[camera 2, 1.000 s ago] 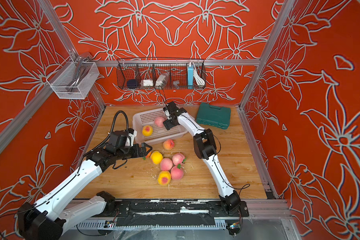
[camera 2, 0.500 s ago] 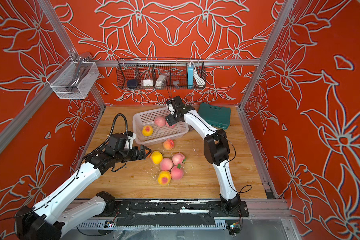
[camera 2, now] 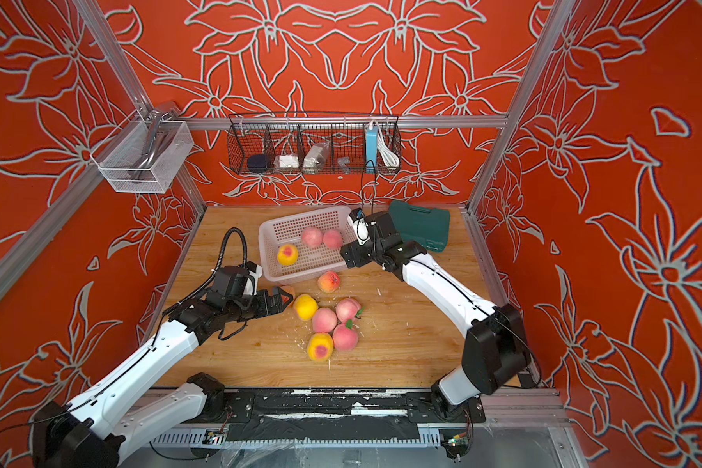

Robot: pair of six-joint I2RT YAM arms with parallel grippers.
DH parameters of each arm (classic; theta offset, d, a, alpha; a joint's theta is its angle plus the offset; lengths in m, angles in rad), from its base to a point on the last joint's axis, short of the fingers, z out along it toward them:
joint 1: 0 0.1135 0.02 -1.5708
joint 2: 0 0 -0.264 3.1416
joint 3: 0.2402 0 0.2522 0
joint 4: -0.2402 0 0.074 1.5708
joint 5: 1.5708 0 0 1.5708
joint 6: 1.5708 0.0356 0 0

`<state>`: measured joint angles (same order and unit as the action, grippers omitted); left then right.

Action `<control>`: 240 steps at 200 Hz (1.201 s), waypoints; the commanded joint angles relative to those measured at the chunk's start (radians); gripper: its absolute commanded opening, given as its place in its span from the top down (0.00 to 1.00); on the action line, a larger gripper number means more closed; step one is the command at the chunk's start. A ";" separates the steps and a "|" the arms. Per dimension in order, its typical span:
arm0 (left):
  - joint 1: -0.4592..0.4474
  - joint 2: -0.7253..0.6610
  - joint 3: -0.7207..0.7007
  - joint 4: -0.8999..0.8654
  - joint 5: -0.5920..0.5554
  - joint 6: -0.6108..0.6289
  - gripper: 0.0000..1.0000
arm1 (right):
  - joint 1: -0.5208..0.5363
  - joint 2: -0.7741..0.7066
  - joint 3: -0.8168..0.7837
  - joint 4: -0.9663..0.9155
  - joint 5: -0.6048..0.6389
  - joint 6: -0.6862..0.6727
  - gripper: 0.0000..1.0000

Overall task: Put the peaches into the basket
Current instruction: Place the peach in the basket, then pick up the peach from the center of the board.

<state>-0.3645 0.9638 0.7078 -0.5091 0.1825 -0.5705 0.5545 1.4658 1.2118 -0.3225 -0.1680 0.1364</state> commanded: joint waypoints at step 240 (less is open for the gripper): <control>0.056 0.470 0.103 0.251 -0.060 -0.009 0.09 | 0.014 -0.365 -0.423 0.126 -0.145 -0.016 0.01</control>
<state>-0.3141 1.4017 0.7841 -0.2668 0.1165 -0.5835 0.5678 1.1042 0.8066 -0.2226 -0.2897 0.1230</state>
